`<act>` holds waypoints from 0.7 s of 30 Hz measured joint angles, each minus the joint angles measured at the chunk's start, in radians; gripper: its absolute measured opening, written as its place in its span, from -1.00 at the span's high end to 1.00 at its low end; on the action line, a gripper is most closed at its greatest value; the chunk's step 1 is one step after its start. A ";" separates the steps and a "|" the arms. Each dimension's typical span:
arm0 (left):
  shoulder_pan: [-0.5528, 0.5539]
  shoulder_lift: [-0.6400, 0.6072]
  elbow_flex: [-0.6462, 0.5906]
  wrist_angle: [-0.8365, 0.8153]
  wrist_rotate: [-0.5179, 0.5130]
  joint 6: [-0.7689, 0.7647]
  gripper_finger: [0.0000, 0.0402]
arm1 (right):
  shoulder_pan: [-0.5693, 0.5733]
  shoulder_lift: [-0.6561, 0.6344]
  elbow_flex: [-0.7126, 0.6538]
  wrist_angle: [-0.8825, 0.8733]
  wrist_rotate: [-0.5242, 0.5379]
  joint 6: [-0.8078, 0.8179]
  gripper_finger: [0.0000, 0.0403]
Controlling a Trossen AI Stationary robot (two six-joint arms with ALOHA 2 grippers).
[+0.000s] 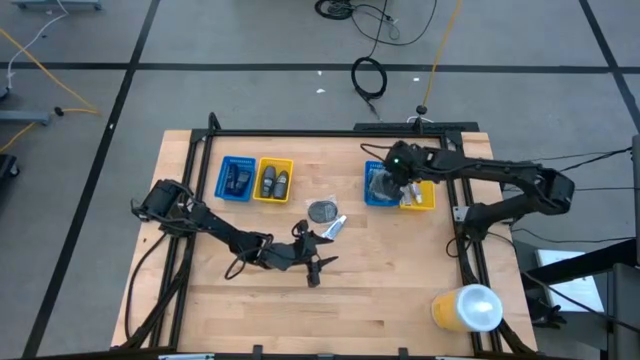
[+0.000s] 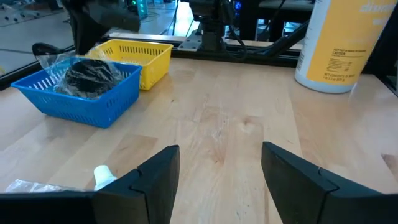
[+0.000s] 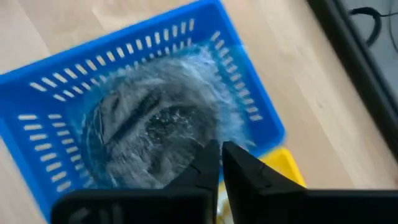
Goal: Pick & Place Travel size toiletries
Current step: Put the black hairbrush into the right blue bin
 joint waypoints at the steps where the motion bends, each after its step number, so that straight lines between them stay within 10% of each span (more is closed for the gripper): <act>1: 0.000 0.000 0.000 0.000 0.000 -0.002 -0.12 | 0.000 0.020 0.000 0.015 0.002 -0.013 0.92; 21: 0.000 0.000 0.000 -0.017 0.002 -0.013 -0.12 | 0.050 0.001 -0.001 0.180 0.074 -0.071 1.00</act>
